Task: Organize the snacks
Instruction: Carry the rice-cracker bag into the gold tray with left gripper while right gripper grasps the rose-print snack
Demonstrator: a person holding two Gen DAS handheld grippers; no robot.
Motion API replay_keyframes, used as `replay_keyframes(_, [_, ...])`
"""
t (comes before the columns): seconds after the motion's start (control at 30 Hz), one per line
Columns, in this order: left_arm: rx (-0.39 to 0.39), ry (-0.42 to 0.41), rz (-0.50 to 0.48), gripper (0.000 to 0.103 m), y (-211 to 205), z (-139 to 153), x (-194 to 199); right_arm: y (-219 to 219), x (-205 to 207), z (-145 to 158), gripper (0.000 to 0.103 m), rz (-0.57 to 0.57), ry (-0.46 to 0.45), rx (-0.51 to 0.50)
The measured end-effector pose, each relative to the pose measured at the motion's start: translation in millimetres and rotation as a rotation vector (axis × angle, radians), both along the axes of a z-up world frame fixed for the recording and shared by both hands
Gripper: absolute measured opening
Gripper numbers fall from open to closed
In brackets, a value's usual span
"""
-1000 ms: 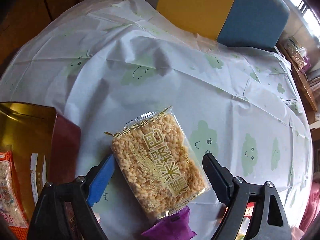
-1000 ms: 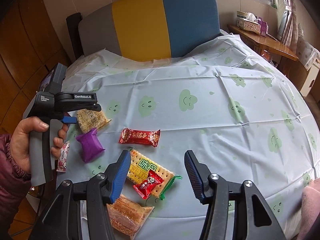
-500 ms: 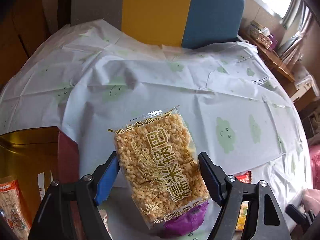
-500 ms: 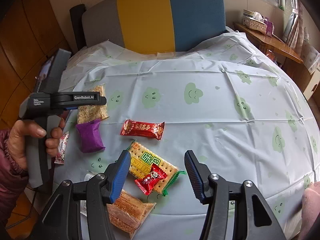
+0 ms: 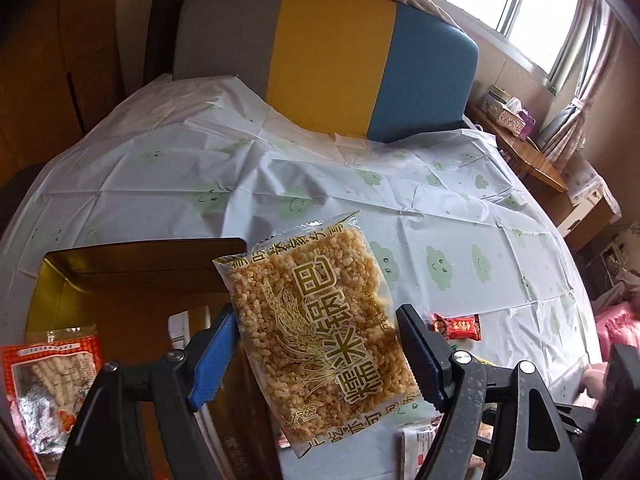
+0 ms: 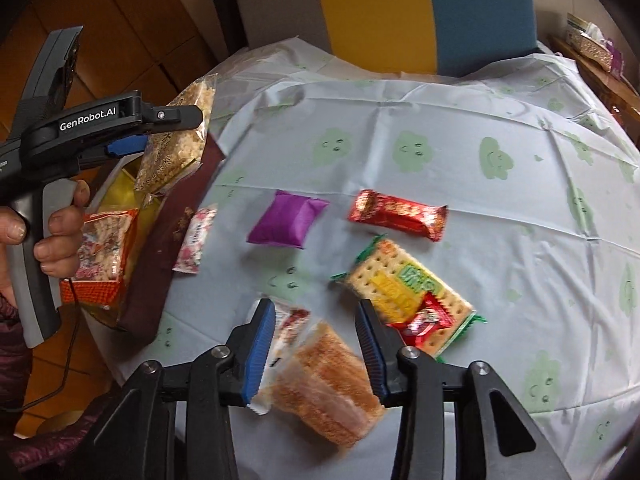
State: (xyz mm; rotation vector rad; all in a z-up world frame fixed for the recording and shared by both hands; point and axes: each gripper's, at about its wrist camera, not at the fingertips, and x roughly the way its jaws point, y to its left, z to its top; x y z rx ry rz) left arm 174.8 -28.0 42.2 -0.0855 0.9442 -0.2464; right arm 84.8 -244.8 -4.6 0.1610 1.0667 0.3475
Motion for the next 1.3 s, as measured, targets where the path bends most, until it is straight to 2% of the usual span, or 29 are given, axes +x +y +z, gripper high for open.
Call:
replay_keyframes(0.17, [-0.025, -0.021, 0.043, 0.078, 38, 6, -24, 37, 9, -1, 0.031, 0.077, 0.042, 0.146])
replay_keyframes(0.3, [-0.047, -0.019, 0.081, 0.078, 64, 5, -41, 69, 31, -7, 0.027, 0.096, 0.063, 0.198])
replay_keyframes(0.53, [-0.079, 0.0, 0.121, 0.078, 100, -7, -68, 100, 69, -33, 0.027, 0.093, 0.127, 0.29])
replay_keyframes(0.8, [-0.113, 0.035, 0.173, 0.078, 127, -22, -84, 128, 87, -50, 0.027, 0.142, 0.172, 0.239])
replay_keyframes(0.97, [-0.122, 0.044, 0.189, 0.078, 134, -27, -92, 142, 94, -56, 0.026, 0.166, 0.167, 0.146])
replay_keyframes(1.1, [-0.121, 0.044, 0.195, 0.078, 136, -28, -101, 154, 88, -52, 0.022, 0.218, 0.129, 0.022])
replay_keyframes(1.3, [-0.103, 0.046, 0.206, 0.078, 139, -32, -102, 132, 64, -48, 0.022, 0.232, 0.14, -0.107])
